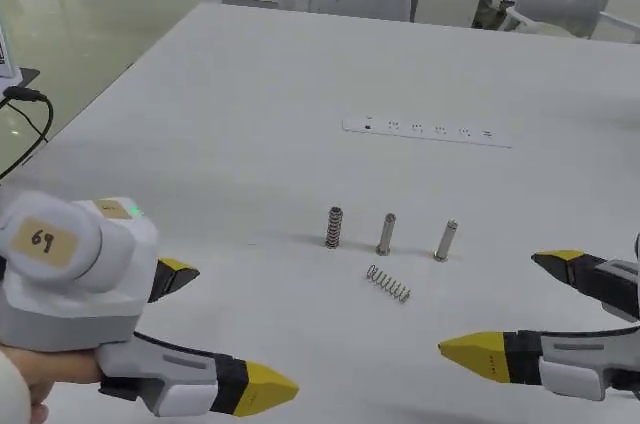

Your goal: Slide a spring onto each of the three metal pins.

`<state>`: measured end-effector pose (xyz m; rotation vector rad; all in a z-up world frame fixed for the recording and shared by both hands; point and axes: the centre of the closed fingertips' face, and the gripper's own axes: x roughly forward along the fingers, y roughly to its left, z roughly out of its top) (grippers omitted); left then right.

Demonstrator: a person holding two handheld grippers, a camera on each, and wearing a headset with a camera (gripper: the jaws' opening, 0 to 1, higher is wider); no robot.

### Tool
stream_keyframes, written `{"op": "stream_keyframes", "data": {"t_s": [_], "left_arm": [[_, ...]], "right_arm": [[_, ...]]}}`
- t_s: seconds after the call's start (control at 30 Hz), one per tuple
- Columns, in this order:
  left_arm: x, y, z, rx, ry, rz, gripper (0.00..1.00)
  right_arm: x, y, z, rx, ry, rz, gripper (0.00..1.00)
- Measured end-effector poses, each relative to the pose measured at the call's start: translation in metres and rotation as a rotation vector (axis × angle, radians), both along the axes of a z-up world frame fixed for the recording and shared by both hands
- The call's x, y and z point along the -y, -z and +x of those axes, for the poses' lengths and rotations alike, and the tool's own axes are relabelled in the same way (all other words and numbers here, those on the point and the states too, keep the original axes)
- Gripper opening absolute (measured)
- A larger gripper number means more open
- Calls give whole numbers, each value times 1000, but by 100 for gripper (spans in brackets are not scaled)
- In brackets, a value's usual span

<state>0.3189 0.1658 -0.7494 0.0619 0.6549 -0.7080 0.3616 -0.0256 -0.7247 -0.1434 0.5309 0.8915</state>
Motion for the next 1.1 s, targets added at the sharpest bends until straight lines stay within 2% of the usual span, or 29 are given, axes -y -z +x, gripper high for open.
{"op": "stream_keyframes", "data": {"t_s": [0.1, 0.4, 0.63, 0.7, 0.77, 0.97, 1.1], "left_arm": [[-2, 0, 0, 2, 0, 3, 94], [-1, 4, -3, -14, 17, 21, 93], [0, 1, 1, -3, 27, 29, 90], [0, 3, 2, -12, 31, 40, 90], [1, 4, 5, -7, 48, 67, 89], [11, 1, 12, 5, 107, 98, 86], [19, 1, 21, 14, 160, 141, 85]], "right_arm": [[5, 3, -2, 7, 17, 2, 100], [14, 15, -10, -30, 34, -8, 100], [16, 17, -11, -37, 43, -8, 100], [16, 17, -13, -42, 40, -13, 100], [15, 18, -16, -49, 30, -17, 100], [14, 17, -17, -47, 22, -25, 100], [14, 15, -14, -42, 33, -13, 100]]}}
